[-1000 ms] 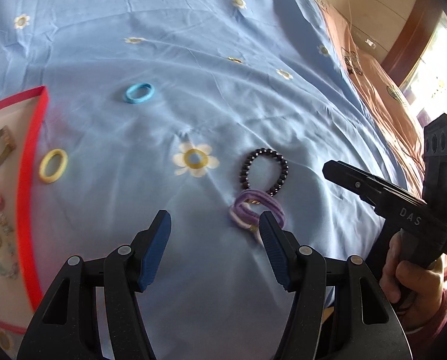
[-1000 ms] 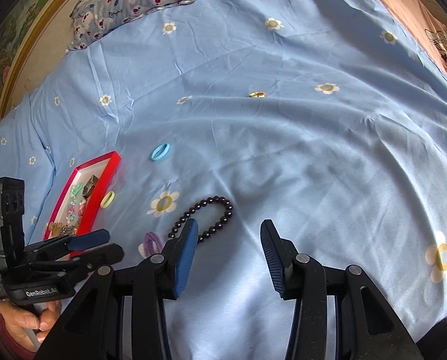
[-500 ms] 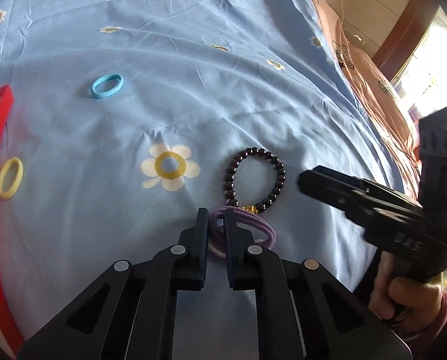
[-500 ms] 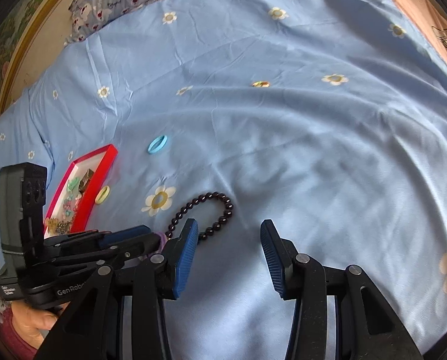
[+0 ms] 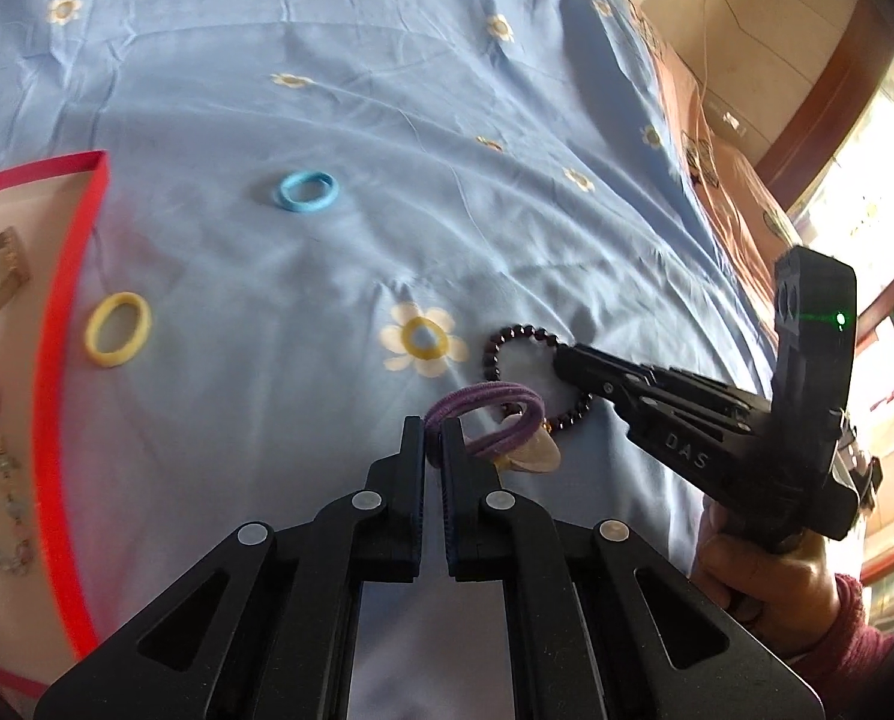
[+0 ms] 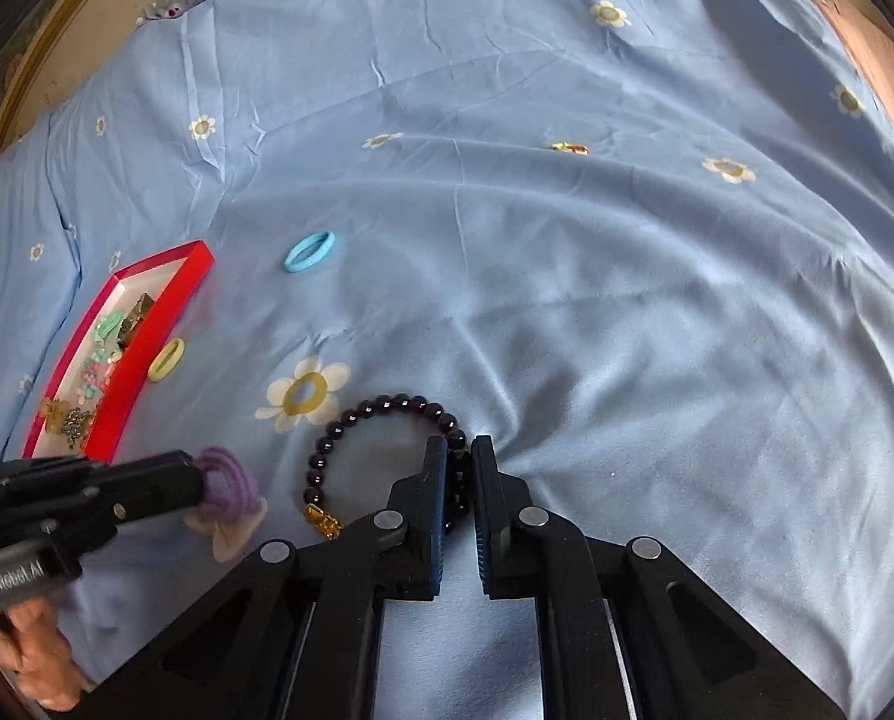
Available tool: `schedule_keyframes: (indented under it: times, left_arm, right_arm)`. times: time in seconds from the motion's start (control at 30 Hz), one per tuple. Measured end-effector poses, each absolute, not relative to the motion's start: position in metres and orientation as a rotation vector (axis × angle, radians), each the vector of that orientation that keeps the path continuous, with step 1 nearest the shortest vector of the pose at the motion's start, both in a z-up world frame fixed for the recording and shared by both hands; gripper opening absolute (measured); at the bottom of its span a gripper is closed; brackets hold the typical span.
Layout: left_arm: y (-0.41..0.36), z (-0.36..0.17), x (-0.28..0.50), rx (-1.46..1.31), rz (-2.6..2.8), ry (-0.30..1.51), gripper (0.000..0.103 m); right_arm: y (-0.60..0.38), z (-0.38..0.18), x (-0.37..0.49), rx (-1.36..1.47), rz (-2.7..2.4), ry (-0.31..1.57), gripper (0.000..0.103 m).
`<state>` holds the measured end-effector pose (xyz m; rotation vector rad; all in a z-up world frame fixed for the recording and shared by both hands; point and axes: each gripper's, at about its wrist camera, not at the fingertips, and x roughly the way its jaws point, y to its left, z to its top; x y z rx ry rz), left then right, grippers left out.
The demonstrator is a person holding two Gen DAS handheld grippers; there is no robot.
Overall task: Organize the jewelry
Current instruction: 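Grasp the purple hair tie with the left tool while the right tool grasps the black bead bracelet, then carry hair tie and bead bracelet into the red box and open both tools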
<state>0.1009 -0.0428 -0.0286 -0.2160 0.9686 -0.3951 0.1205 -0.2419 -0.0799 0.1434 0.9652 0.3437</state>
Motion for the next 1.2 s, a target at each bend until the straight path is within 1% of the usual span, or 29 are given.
schedule_keyframes:
  times: [0.5,0.8,1.2]
  left_arm:
    - [0.016,-0.001,0.069,-0.276,-0.286,0.874,0.004]
    - [0.067,0.003,0.045,-0.338,-0.187,0.839,0.004]
    - [0.148,-0.005,0.014,-0.437,-0.02,0.801,0.004]
  right_arm:
    - [-0.196,-0.015,0.107,0.13,0.498,0.827,0.007]
    - [-0.157,0.003,0.099,0.108,0.591,0.8,0.007]
    - [-0.087,0.008,0.088,0.066,0.735,0.803,0.007]
